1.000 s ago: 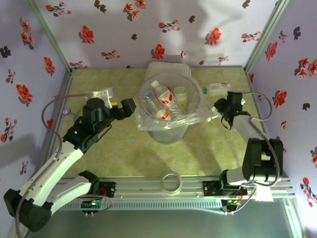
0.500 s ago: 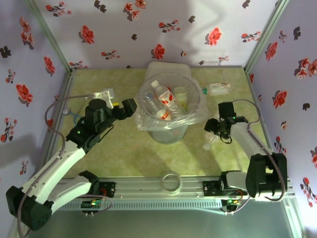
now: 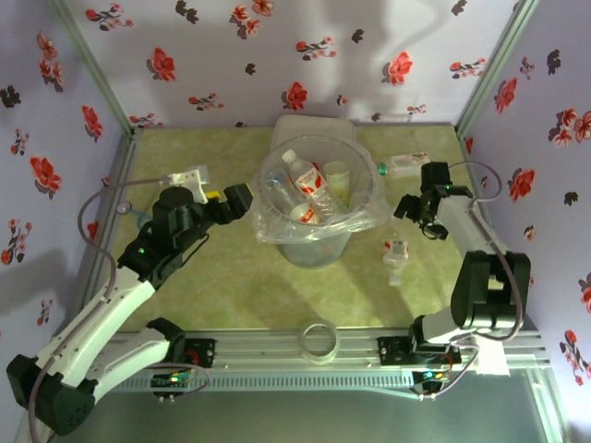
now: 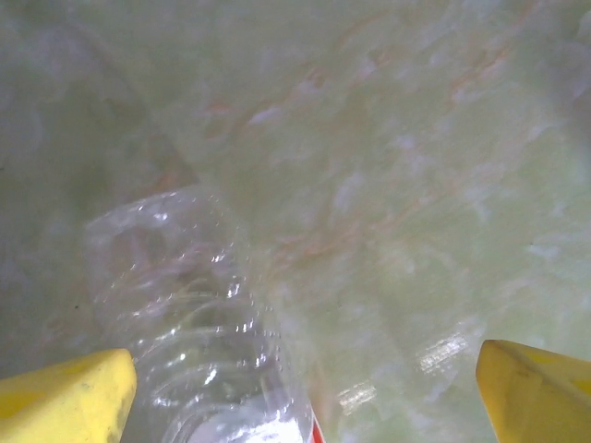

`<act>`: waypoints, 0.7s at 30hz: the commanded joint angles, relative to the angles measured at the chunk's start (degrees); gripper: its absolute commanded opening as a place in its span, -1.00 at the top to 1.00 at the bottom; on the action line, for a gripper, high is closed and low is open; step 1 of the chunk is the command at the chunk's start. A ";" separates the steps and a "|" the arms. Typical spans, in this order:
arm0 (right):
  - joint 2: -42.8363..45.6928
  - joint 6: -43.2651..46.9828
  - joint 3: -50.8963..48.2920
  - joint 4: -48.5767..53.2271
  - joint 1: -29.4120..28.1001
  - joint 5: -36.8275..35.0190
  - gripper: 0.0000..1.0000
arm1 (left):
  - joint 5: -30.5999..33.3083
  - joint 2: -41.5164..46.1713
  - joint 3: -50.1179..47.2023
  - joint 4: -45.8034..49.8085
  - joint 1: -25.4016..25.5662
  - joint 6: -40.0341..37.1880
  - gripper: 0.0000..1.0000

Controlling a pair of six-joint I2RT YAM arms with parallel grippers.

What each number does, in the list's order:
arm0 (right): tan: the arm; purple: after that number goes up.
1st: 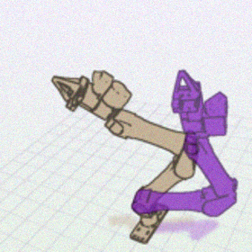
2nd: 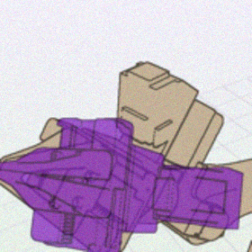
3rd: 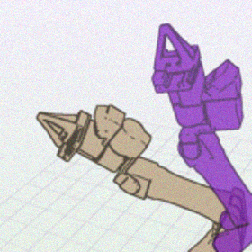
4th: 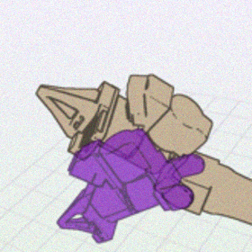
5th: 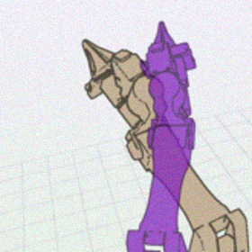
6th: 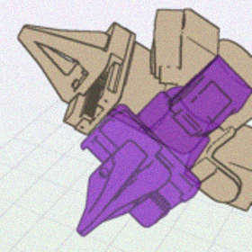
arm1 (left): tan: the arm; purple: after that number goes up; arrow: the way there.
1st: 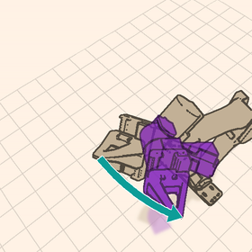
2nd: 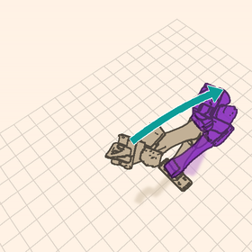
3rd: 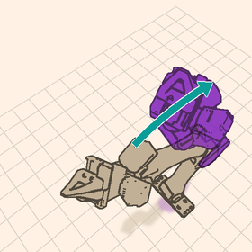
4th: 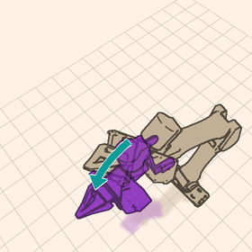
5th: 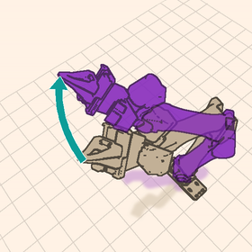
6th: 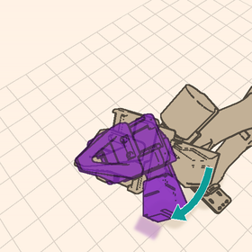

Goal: Put the plastic bottles in the bin

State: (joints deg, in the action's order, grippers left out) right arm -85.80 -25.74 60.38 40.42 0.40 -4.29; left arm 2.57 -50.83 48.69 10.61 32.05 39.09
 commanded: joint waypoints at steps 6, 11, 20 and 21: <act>-6.55 1.46 7.09 1.15 -5.31 0.62 -0.99 | 0.82 1.06 -0.43 0.15 -0.40 0.39 -0.98; -10.86 2.35 8.26 0.69 -5.30 2.18 -0.93 | 1.20 0.86 0.11 1.63 -0.63 -0.58 -0.98; -14.71 2.72 9.35 0.50 -5.33 3.31 -0.52 | 1.12 0.60 0.64 2.35 -0.76 -0.77 -0.98; -14.22 2.76 9.39 0.78 -5.33 2.72 -0.44 | 1.12 0.63 0.66 2.51 -0.76 -0.77 -0.98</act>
State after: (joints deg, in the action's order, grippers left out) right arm -100.62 -23.35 67.90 40.42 -5.15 -1.45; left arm 2.85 -50.70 48.69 12.16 31.79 39.05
